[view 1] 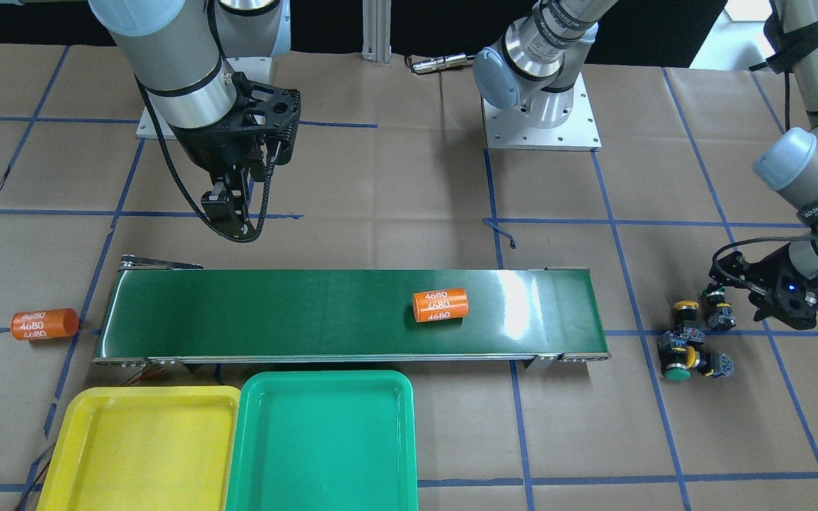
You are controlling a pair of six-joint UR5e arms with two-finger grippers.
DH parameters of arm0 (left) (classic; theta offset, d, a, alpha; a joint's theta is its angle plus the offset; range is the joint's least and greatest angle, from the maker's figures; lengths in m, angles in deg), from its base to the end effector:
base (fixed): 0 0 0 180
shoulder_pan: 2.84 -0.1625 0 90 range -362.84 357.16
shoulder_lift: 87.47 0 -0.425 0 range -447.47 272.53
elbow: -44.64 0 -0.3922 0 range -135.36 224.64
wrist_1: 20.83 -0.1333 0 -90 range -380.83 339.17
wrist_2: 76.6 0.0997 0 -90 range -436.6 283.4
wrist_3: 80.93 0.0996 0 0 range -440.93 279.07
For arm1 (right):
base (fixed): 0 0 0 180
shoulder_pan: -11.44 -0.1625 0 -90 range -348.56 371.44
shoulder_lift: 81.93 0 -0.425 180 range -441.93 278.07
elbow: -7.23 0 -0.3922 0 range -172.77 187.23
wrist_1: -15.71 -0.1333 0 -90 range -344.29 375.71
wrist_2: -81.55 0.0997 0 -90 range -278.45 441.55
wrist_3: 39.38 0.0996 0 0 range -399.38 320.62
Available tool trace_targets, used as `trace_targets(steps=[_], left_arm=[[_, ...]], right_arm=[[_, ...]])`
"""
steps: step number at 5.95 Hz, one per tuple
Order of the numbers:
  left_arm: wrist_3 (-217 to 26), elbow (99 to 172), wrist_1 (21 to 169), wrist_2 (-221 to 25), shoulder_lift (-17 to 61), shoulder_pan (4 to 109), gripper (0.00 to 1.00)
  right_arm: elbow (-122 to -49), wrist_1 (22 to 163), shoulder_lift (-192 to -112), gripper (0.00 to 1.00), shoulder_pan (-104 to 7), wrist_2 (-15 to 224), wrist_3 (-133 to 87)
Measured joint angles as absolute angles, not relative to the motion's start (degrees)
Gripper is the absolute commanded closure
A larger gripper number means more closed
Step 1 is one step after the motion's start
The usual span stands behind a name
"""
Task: Sort buttons by color to trays
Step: 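Return the left gripper to the buttons and grasp a green button, then place the green button on the conveyor with the left gripper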
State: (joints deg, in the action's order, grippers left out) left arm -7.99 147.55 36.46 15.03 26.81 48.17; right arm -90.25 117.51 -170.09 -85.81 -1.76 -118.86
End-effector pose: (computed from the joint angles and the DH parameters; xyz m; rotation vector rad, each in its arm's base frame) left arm 0.2628 -0.5320 0.2058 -0.9041 -2.9558 -0.1041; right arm 0.2074 -0.4822 0.4292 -2.1099 2.2282 -0.1594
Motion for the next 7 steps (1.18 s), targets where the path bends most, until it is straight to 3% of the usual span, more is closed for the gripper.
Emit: trace_targets(steps=[2,3,4,7], left_arm=[[-9.01,147.87,34.88,14.91,29.27,47.65,0.2],[-10.14,148.31,34.64,14.81,29.82,47.63,0.68],[-10.55,148.4,34.57,14.8,30.12,47.63,1.0],[-9.31,147.0,35.08,14.77,28.15,48.92,1.0]], right_arm=[[-90.3,117.49,-170.05,0.0,-85.78,-2.13,-118.91],[-90.31,117.49,-170.02,0.0,-85.77,-2.16,-118.92],[-90.3,117.51,-170.01,0.0,-85.77,-2.16,-118.92],[-90.24,117.54,-170.06,0.0,-85.77,-2.16,-118.92]])
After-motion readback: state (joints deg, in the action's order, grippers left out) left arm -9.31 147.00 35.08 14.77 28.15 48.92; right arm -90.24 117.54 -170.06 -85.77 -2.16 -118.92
